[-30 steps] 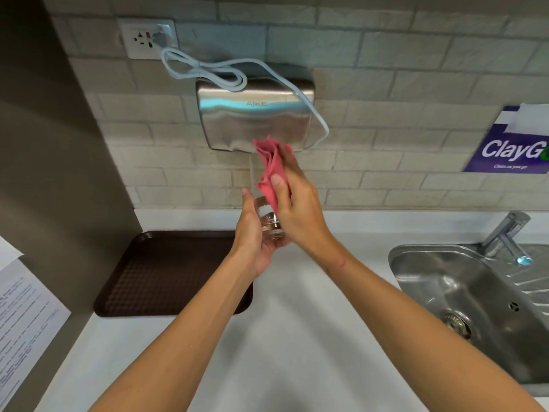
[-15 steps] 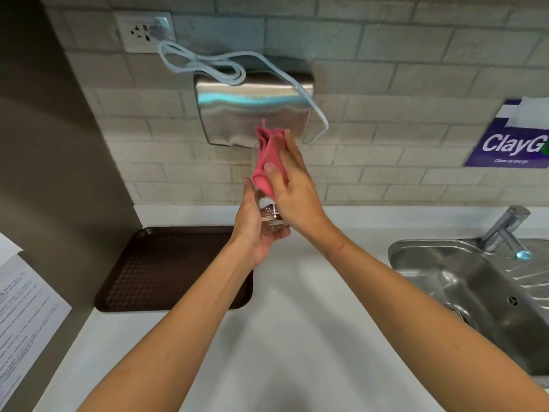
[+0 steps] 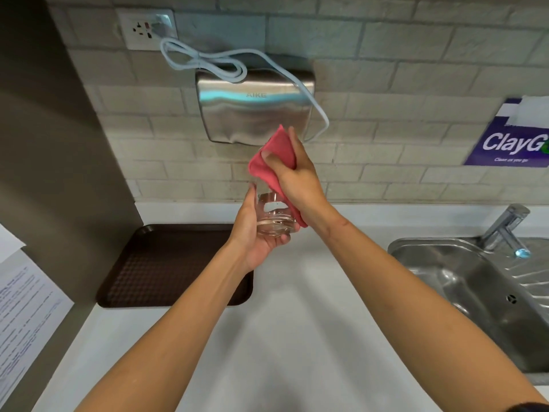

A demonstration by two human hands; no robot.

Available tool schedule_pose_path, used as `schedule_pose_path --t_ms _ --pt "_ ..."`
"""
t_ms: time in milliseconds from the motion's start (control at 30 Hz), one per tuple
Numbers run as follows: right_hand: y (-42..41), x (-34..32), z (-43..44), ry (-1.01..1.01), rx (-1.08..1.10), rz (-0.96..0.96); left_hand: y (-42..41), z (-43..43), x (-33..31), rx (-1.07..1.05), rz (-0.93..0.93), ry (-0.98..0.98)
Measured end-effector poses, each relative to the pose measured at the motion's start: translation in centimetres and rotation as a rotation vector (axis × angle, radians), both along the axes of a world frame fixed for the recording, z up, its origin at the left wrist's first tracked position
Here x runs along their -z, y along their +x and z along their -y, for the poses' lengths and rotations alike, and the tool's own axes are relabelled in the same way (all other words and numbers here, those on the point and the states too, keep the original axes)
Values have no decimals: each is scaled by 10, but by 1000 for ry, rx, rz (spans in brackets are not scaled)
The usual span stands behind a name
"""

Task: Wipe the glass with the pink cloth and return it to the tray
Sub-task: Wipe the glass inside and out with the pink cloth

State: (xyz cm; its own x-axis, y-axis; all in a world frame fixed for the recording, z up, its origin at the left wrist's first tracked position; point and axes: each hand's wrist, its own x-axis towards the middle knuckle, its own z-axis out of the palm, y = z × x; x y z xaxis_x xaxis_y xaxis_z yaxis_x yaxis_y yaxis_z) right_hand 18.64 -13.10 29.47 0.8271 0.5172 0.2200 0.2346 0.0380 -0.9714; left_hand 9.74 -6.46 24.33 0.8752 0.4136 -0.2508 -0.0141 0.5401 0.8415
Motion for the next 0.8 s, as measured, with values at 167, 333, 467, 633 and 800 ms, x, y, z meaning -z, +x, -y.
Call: schedule_pose_path --t_ms 167,333,467,633,800 --pt "3 3 3 99 -101 -348 -4 -1 9 51 71 -63" --pt "-11 12 13 86 -130 -345 -9 -3 19 46 125 -142" --pt "-17 20 17 35 -47 -149 -13 -4 16 78 82 -100" --pt "-16 17 22 132 104 -91 -6 2 2 -80 -120 309" --pt "-24 18 14 73 271 154 -6 27 -5 -194 -74 509"
